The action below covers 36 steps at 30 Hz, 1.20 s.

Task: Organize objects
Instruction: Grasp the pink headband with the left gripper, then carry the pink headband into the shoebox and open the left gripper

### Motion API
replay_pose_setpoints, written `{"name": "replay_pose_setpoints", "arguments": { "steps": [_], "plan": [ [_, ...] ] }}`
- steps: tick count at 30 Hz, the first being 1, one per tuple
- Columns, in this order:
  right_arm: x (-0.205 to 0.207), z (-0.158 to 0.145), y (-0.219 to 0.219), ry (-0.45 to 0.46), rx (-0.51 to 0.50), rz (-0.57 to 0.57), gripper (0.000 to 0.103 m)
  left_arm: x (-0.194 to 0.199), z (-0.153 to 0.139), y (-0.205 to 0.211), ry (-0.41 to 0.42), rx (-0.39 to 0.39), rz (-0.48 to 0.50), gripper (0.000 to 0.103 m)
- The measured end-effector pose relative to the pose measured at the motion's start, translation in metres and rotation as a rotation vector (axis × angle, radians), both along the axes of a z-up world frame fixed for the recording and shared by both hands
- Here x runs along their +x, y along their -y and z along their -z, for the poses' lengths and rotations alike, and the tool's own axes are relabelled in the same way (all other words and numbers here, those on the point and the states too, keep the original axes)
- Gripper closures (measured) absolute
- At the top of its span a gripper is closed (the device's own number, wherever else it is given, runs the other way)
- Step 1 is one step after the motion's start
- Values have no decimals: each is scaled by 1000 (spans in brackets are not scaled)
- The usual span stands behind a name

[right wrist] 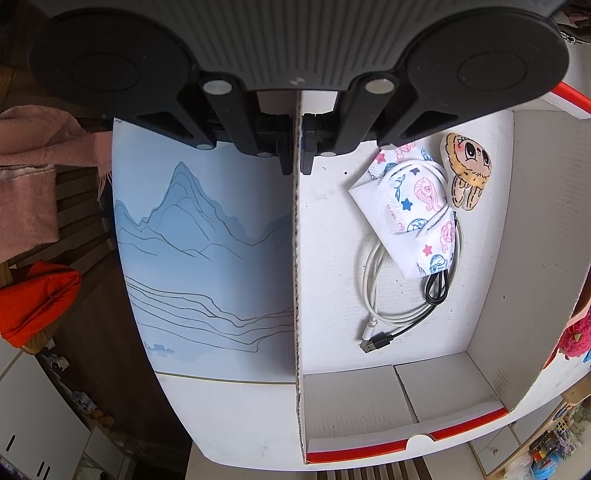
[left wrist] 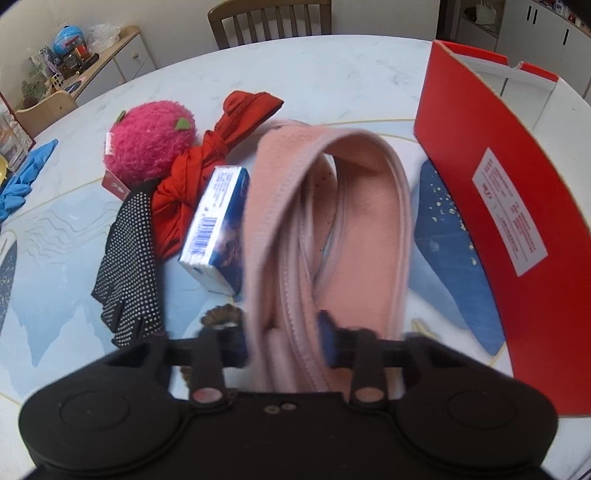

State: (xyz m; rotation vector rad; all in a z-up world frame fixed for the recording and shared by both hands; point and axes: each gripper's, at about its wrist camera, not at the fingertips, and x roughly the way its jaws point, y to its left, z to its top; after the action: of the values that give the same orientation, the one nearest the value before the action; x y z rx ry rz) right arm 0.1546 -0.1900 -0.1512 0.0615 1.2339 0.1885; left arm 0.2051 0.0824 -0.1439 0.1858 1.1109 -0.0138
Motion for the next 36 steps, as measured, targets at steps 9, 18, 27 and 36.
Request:
{"name": "replay_pose_setpoints", "arguments": {
  "steps": [9, 18, 27, 36],
  "plan": [
    [0, 0, -1, 4, -2, -9, 100, -14, -39, 1, 48, -96, 10, 87],
    [0, 0, -1, 6, -3, -13, 100, -17, -94, 6, 138, -201, 29, 87],
    [0, -1, -1, 9, -5, -16, 100, -18, -142, 21, 226, -236, 73, 87],
    [0, -1, -1, 16, -3, -24, 100, -12, -175, 46, 298, -254, 150, 87]
  ]
}}
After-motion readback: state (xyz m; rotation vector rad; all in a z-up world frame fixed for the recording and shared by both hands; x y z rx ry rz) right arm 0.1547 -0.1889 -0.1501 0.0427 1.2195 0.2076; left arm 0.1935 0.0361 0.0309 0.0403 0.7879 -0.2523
